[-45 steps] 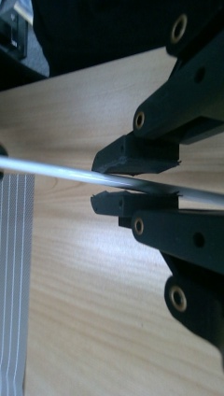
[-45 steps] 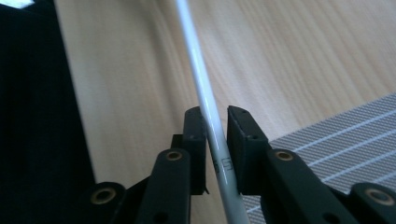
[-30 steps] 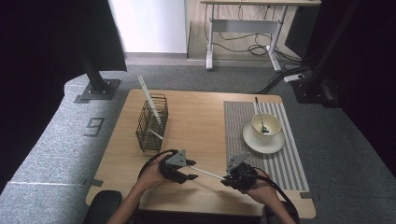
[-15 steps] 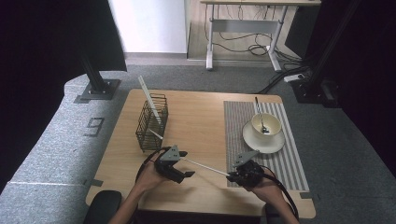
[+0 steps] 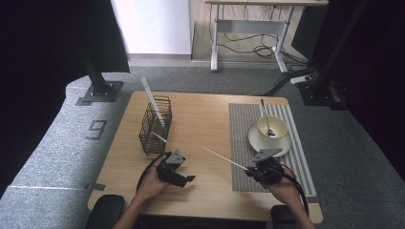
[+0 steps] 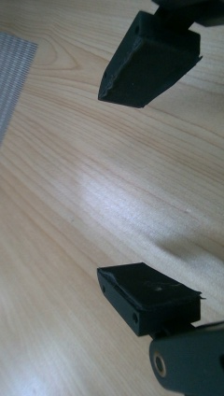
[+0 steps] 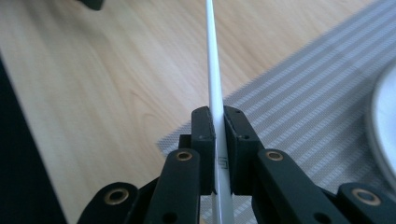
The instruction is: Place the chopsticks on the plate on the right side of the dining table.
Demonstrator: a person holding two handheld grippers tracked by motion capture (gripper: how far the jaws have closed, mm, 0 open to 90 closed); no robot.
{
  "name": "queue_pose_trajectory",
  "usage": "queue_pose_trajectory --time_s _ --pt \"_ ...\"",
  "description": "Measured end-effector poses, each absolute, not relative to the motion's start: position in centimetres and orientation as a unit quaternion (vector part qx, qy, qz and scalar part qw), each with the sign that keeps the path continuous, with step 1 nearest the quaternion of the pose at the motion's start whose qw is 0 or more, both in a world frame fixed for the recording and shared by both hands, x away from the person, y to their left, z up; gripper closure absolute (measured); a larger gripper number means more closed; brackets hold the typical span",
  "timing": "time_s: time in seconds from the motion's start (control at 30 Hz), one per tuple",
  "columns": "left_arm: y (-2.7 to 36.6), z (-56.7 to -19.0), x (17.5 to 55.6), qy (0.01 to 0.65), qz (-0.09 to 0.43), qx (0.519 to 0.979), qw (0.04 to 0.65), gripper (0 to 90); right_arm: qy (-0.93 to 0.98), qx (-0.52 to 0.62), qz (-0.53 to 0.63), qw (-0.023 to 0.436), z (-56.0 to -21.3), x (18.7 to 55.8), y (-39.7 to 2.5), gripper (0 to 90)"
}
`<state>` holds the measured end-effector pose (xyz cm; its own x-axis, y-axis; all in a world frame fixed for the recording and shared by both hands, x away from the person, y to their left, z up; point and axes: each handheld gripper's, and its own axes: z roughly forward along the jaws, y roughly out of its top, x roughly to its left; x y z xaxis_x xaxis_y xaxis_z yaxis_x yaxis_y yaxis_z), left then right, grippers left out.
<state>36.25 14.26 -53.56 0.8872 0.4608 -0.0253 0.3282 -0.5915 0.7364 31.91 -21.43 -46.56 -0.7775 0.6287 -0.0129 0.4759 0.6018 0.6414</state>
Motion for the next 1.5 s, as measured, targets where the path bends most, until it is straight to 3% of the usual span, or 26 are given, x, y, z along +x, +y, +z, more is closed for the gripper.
queue_pose_trajectory --time_s 0.67,1.27,1.5 --pt "13.0 -55.0 36.0 0.204 0.072 0.908 0.36 14.0 0.833 0.43 0.293 0.188 -47.4 35.6 -29.1 82.6" --pt "12.7 -55.4 36.0 0.203 0.07 0.912 0.349 13.2 0.829 0.466 0.246 0.188 -49.4 38.4 -30.9 82.4" --pt "12.9 -55.7 36.3 0.203 0.071 0.909 0.356 8.8 0.831 0.471 0.234 0.182 -49.7 38.8 -31.9 82.0"
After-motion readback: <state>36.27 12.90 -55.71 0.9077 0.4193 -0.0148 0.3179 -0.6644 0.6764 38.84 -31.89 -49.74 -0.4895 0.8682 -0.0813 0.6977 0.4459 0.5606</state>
